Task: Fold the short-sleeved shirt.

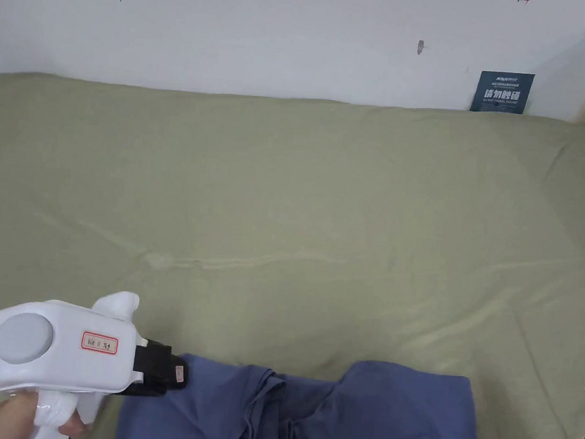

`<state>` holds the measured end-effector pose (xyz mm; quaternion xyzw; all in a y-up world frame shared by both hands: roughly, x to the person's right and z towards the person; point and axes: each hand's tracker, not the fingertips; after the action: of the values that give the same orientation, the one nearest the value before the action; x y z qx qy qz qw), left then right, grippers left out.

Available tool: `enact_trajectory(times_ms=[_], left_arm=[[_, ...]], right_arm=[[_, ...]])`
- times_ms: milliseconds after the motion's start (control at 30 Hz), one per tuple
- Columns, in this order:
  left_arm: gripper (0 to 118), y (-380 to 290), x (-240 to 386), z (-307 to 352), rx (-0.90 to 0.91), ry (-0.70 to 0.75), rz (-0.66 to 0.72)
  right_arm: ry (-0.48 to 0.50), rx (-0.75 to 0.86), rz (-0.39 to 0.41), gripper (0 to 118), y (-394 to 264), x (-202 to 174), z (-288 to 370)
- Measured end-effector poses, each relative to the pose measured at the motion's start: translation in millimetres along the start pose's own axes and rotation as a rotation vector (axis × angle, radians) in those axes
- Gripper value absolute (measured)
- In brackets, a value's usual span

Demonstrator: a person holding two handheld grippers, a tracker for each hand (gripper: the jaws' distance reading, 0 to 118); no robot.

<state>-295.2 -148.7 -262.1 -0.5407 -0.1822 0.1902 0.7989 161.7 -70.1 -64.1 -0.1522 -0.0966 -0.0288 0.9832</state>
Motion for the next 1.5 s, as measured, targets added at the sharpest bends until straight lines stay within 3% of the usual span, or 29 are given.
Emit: enact_trajectory(times_ms=[300, 333, 467, 600, 833, 867, 900, 933, 967, 1067, 1200, 1233, 1300, 1333, 1367, 1500], left_arm=[[1, -43.0, 44.2, -124.4, -0.217, -0.223, -0.007], [1, -46.0, 50.1, -126.7, -0.196, -0.178, -0.05], [1, -33.8, 48.1, -96.5, -0.167, -0.17, -0.059], [1, -19.8, 33.8, -24.7, -0.045, -0.141, -0.119], [1, -9.5, -46.1, 43.4, 0.04, 0.023, 0.01], [7, -8.7, -57.3, 42.5, 0.031, 0.017, 0.023], [26, -7.4, -64.7, 40.0, 0.023, -0.003, 0.037], [74, -7.5, -71.3, 36.0, 0.012, -0.03, 0.049], [96, -8.8, -76.4, 31.5, 0.011, -0.065, 0.05], [108, -9.7, -79.9, 10.9, 0.015, -0.074, 0.068], [107, -5.9, -85.4, -18.9, -0.043, -0.261, 0.164], [101, -7.3, -84.0, -27.3, -0.064, -0.288, 0.182], [66, -8.2, -81.8, -39.6, -0.068, -0.298, 0.182], [31, -9.7, -80.0, -44.4, -0.072, -0.268, 0.187], [20, -11.5, -79.6, -50.4, -0.082, -0.224, 0.192], [17, -11.2, -83.4, -36.2, -0.048, -0.267, 0.247]], right_arm=[[0.01, -0.018, 0.011, 0, 0.0, -7.0, -2.8], [0.011, -0.019, 0.013, 0, 0.5, -7.4, -2.3], [0.013, -0.019, 0.026, 0, 2.4, -10.5, -2.7], [0.025, -0.018, 0.022, 0, 3.7, -17.1, -5.1], [0.074, -0.033, 0.045, 0, 0.3, -34.8, -10.2], [0.079, -0.035, 0.048, 0, 0.3, -37.0, -11.0], [0.081, -0.035, 0.05, 0, 0.5, -38.9, -11.5], [0.083, -0.035, 0.051, 0, 1.0, -40.5, -11.7], [0.085, -0.035, 0.052, 0, 1.9, -41.6, -11.5], [0.087, -0.035, 0.061, 0, 4.4, -43.6, -11.0], [0.076, -0.04, 0.085, 0, 6.3, -43.6, -12.1], [0.073, -0.041, 0.087, 0, 6.4, -42.7, -12.3], [0.062, -0.041, 0.088, 0, 6.6, -41.2, -12.7], [0.059, -0.043, 0.086, 0, 6.3, -39.7, -13.0], [0.056, -0.046, 0.084, 0, 5.9, -38.2, -13.3], [0.047, -0.05, 0.088, 0, 5.6, -33.5, -10.8]])
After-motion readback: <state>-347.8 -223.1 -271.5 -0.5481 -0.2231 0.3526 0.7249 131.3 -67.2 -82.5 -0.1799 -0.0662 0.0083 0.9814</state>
